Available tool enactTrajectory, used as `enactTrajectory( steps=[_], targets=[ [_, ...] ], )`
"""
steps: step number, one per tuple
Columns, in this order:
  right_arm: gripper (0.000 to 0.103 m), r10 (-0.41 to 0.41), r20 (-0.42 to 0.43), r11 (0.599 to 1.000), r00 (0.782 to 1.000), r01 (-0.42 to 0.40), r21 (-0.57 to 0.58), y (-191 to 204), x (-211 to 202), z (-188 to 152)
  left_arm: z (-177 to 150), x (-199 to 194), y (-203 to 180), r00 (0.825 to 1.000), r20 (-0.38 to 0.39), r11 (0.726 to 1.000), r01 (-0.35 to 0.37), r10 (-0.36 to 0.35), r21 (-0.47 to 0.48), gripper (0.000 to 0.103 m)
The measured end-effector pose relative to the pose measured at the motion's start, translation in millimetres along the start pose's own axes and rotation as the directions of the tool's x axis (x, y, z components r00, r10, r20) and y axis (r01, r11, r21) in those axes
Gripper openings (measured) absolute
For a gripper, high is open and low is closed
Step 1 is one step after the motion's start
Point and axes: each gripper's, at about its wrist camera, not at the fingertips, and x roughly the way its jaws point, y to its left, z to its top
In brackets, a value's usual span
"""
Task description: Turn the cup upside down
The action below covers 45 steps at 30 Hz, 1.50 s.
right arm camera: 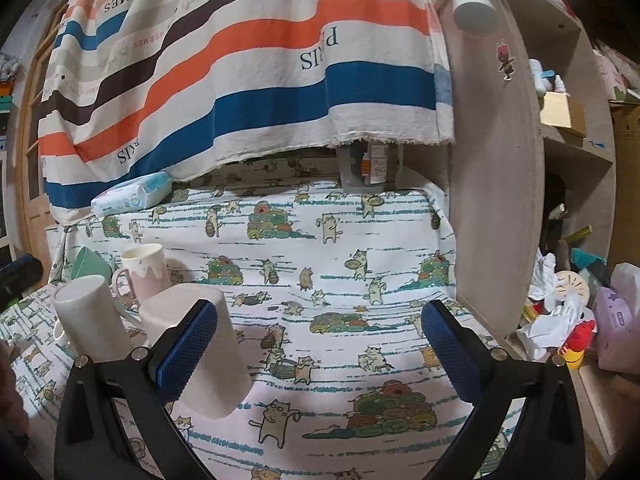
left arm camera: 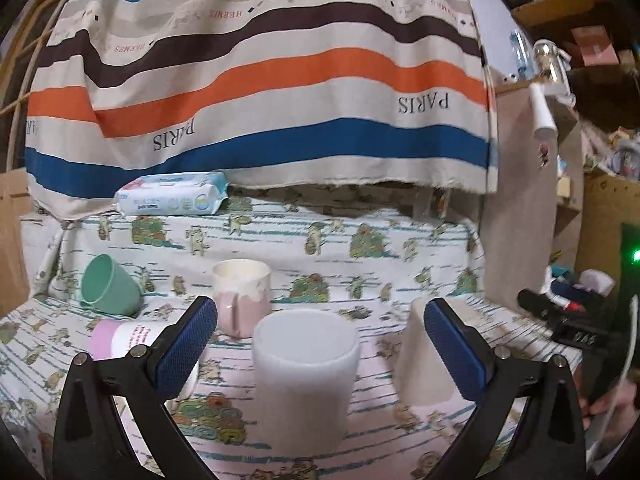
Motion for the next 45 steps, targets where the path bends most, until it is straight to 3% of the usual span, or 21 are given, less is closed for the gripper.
enactTrajectory(
  steps=[6, 9, 17, 22, 45],
  targets=[
    [0.103, -0.013, -0.011, 1.0, 1.0, 0.013, -0.023, 3.9, 1.5, -1.0, -5.9, 9.3, 2.0, 1.0, -0.024, 1.0, -0.014, 0.014, 0.011, 0.103],
    [0.103, -0.022, -0.02, 0.999, 1.0, 0.021, -0.042, 7.2, 3.3, -1.5, -9.8, 14.8, -4.2, 0.996, -0.061, 0.996, -0.057, 0.061, 0.061, 0.103],
    [0.103, -0.016, -0.037, 0.999, 0.999, 0.015, -0.046, 7.4, 7.2, -1.8, -13.3, 28.1, 8.9, 0.988, -0.139, 0.998, -0.067, 0.066, 0.003, 0.103],
    [0.103, -0.03, -0.035, 0.998, 0.999, 0.028, -0.058, 9.9, 7.2, -2.2, -15.2, 25.4, 7.4, 0.985, -0.129, 0.993, -0.118, 0.119, 0.018, 0.103],
    [0.103, -0.018, -0.038, 0.998, 0.999, 0.016, -0.061, 11.3, 8.1, -2.7, -13.2, 25.9, 7.5, 0.983, -0.131, 0.992, -0.127, 0.129, 0.025, 0.103]
  ],
)
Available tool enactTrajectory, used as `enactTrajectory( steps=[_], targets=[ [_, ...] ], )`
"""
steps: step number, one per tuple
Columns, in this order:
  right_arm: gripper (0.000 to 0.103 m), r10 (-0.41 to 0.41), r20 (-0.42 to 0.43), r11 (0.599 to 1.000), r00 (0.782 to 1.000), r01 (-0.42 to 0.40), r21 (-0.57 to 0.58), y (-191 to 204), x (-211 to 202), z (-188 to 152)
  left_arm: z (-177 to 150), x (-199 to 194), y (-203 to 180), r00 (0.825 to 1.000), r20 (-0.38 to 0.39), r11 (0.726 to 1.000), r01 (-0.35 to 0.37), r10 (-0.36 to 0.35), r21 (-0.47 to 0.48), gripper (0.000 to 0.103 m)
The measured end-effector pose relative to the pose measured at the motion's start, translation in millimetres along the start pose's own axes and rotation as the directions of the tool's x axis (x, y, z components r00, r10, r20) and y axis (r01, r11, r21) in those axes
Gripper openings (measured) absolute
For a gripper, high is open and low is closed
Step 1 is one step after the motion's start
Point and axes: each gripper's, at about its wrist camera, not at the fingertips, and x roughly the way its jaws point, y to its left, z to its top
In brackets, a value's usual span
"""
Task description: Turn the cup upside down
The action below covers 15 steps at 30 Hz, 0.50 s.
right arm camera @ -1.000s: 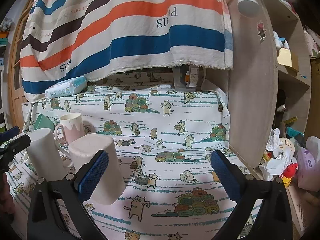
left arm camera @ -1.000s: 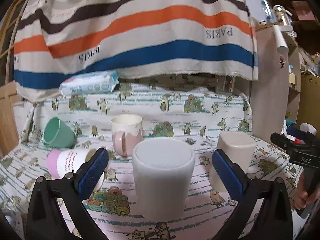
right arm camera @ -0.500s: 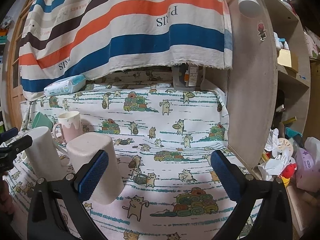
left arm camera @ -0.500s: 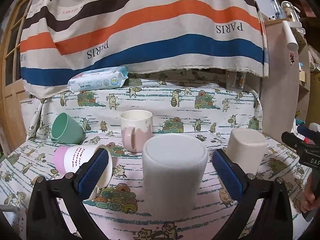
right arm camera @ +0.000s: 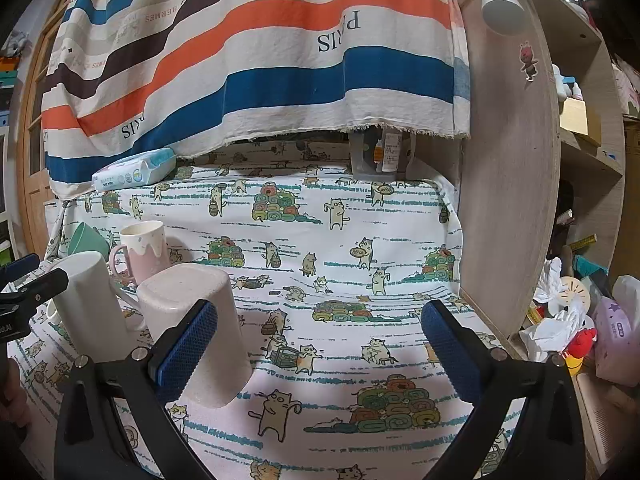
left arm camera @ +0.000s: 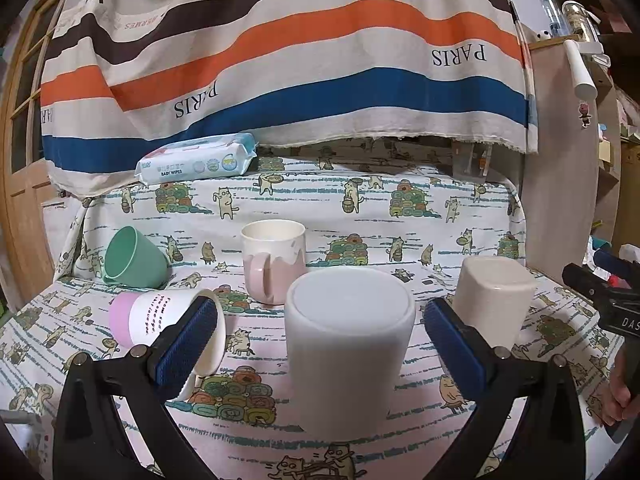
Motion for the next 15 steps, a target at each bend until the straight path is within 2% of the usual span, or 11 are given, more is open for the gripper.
enactTrajectory(
  steps=[15],
  targets=[
    [0.103, -0.001, -0.009, 1.0, 1.0, 0.001, -0.001, 1.4, 1.6, -0.8, -0.7, -1.9, -4.7, 1.0, 0.0, 1.0, 0.023, -0.023, 0.0, 0.103]
  ],
)
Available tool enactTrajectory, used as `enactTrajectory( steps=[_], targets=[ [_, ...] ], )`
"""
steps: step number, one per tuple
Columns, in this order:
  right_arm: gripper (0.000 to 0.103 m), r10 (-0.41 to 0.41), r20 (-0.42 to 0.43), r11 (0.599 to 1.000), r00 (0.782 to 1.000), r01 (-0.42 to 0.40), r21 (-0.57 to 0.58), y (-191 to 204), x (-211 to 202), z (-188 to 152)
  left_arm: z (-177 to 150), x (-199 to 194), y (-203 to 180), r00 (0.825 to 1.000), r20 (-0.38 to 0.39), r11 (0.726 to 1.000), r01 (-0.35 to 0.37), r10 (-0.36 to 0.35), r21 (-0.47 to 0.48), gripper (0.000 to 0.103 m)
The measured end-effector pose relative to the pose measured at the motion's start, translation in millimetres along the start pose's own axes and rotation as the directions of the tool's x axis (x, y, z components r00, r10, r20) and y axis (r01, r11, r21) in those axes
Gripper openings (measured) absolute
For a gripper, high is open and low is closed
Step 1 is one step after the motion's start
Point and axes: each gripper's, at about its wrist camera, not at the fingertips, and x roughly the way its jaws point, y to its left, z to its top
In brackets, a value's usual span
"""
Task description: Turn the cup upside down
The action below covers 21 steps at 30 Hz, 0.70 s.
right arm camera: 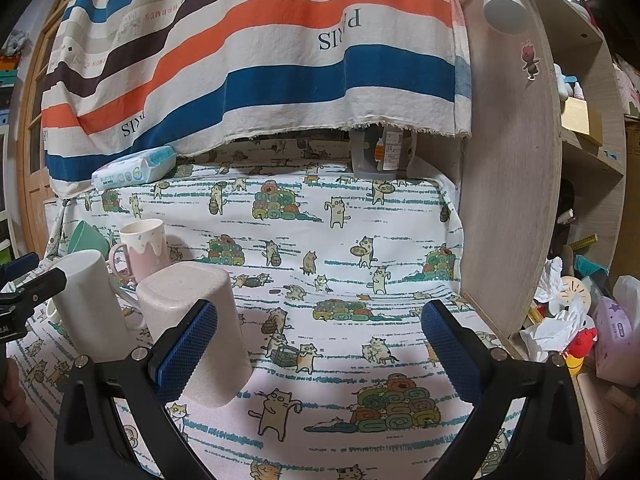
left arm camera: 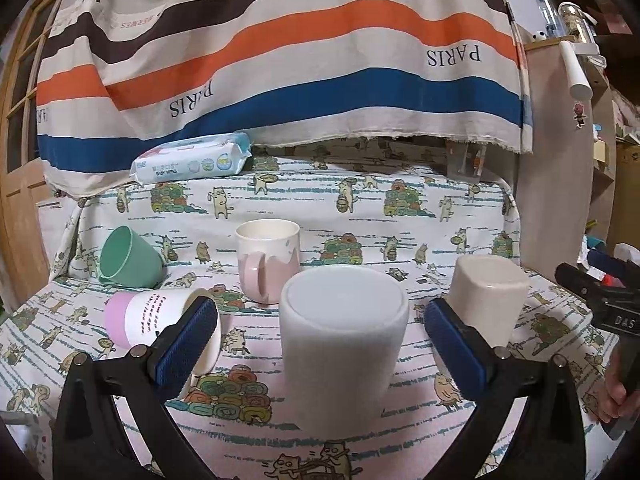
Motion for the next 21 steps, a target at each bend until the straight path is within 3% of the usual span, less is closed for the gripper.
enactTrajectory(
  steps=[21],
  targets=[
    [0.103, -0.005, -0.018, 1.0, 1.0, 0.005, 0.008, -3.0, 4.4, 0.3, -1.9, 2.6, -3.2, 1.0, -0.005, 1.0, 0.019, -0.019, 0.011, 0.103]
  ],
)
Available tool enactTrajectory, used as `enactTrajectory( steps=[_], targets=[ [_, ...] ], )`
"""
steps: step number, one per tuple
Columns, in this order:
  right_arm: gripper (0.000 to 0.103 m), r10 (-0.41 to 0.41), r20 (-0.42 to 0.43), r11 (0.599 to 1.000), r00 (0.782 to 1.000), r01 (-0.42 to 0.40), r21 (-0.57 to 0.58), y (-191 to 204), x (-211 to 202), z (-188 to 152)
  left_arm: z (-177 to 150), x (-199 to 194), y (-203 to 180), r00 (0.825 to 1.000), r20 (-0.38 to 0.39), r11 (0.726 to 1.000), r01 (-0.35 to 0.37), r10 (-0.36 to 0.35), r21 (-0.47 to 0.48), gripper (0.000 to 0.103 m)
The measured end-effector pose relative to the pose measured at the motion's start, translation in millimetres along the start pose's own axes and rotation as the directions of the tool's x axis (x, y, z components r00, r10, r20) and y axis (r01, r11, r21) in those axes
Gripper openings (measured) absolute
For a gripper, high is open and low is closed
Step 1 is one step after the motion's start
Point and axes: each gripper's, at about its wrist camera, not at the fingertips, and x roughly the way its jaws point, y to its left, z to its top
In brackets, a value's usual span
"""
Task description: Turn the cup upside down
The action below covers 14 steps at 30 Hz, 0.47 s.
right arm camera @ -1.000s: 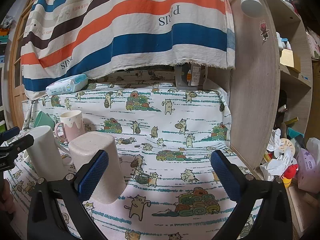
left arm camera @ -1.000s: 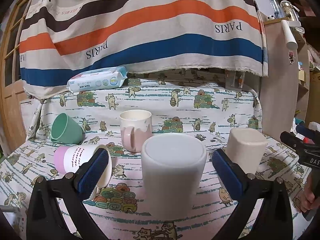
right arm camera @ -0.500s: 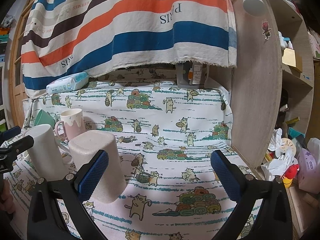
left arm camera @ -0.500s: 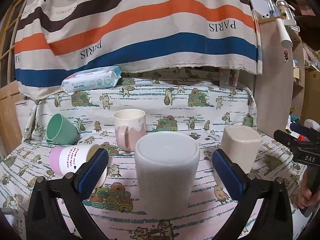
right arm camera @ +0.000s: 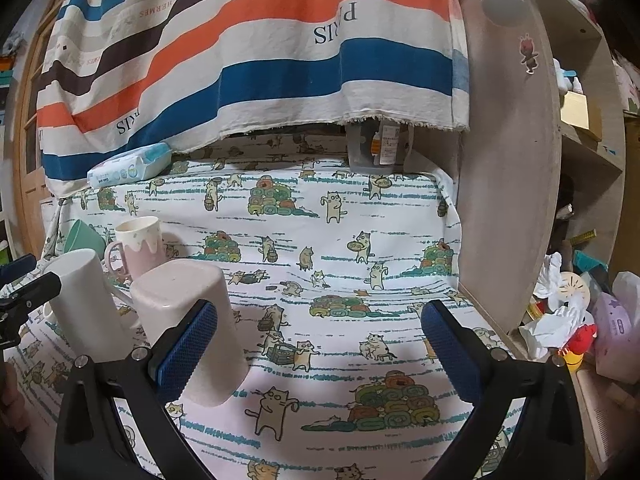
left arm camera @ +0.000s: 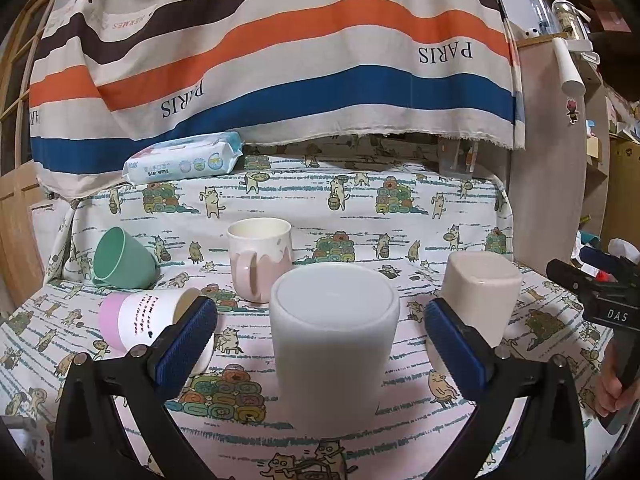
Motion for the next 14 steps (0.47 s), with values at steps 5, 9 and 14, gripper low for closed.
enactTrajectory(
  steps=[5, 9, 14],
  targets=[
    [0.103, 0.016, -0.019, 1.0, 1.0, -0.016, 0.005, 0.0, 4.2, -0.3, -0.9, -1.0, 0.9, 1.0, -0.001, 1.0, -0.001, 0.001, -0.002, 0.103],
    [0.103, 0.02, -0.017, 1.0, 1.0, -0.02, 0.006, 0.0, 4.8, -0.5, -1.0, -0.9, 1.0, 1.0, -0.003, 1.0, 0.0, 0.0, -0.002, 0.103],
    [0.103, 0.029, -0.013, 1.0, 0.999, -0.03, -0.01, 3.9, 4.9, -0.1, -1.6, 0.1, 3.3, 1.0, -0.017, 1.0, -0.001, 0.001, -0.008, 0.103]
  ],
)
